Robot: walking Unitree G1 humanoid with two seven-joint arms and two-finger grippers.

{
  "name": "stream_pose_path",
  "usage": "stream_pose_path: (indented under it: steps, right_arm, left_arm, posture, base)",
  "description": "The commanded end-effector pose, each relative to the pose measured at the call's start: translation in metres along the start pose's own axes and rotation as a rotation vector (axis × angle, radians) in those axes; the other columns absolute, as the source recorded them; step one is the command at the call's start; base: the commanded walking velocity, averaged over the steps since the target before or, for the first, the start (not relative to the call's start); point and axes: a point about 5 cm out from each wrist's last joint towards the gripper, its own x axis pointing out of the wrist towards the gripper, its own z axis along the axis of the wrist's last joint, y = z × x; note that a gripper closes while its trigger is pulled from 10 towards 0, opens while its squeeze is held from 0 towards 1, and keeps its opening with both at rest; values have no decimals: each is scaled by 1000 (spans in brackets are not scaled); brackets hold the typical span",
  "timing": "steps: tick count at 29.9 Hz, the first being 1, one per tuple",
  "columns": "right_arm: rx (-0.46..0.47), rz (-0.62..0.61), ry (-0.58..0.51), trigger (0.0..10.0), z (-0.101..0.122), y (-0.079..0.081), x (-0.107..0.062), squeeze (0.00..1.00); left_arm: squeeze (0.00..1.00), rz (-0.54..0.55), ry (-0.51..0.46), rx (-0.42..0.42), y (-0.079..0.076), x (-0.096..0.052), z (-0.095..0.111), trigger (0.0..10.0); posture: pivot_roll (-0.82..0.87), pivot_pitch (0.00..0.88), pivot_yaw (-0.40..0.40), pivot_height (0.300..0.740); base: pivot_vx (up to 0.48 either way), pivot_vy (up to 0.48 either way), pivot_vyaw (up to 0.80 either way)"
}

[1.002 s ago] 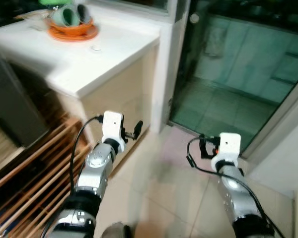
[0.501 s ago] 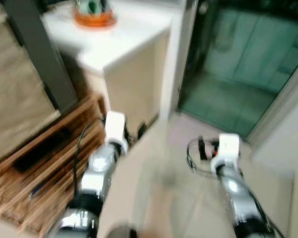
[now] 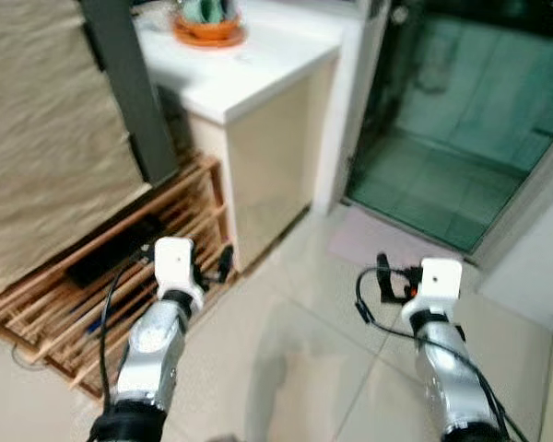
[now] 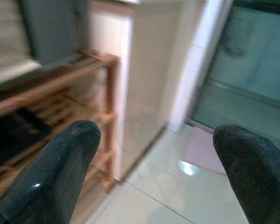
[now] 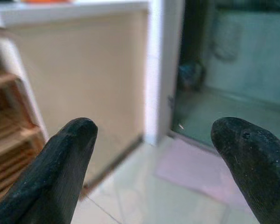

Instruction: Restocking fridge

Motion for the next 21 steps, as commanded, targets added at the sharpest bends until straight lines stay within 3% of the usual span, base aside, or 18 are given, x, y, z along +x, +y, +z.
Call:
stream_pose_path:
  steps: [1, 13, 21]
  right_arm:
    - [2, 27, -10, 10000, 3, 2, 0, 447]
    - [32, 52, 54, 10000, -6, 7, 1, 514]
    - [40, 63, 74, 10000, -9, 8, 3, 596]
  left_arm:
    - [0, 5, -20, 13, -2, -1, 4, 10000]
    - [0, 26, 9, -12, -13, 2, 2, 10000]
    - [0, 56, 12, -29, -16, 4, 3, 10000]
  posture:
    - [23, 0, -7, 740]
    - [33, 0, -21, 740]
    - [33, 0, -21, 740]
  base:
    - [0, 0, 513]
    - [0, 0, 517]
    - [0, 470, 456]
